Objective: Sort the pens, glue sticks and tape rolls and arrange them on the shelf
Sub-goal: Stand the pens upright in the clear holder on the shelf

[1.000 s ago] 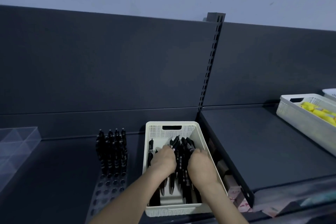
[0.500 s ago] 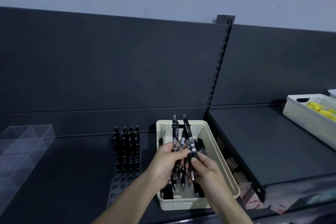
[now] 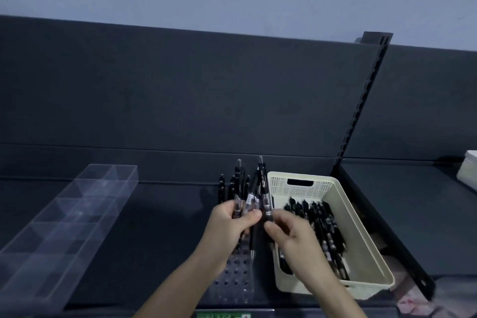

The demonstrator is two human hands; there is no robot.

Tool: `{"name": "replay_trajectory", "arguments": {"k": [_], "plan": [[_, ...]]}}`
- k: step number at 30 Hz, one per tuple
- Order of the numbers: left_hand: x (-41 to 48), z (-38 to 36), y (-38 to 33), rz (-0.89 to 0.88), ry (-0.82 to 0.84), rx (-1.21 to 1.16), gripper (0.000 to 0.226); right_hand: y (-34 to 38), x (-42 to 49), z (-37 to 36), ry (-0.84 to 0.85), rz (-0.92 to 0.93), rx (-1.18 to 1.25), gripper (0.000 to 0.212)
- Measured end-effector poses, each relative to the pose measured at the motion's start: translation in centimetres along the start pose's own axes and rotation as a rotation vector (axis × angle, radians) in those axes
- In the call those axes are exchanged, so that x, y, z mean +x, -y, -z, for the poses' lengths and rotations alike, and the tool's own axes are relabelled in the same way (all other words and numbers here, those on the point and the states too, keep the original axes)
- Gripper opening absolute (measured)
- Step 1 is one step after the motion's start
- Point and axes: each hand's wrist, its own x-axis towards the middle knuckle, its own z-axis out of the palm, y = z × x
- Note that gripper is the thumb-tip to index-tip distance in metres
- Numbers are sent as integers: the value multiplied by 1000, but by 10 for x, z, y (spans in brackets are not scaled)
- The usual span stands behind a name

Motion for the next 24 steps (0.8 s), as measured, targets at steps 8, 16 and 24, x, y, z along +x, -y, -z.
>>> {"name": "replay_trajectory", "arguments": {"k": [8, 16, 24], "plan": [[-18, 73, 15, 56, -197, 56, 10, 14, 8, -31, 99, -166, 266, 14], [-27, 108, 33, 108, -234, 37, 12, 11, 21, -49, 48, -222, 260, 22], [-24, 118, 45, 127, -204, 80, 12, -9, 48, -74, -167, -134, -259, 22]]}}
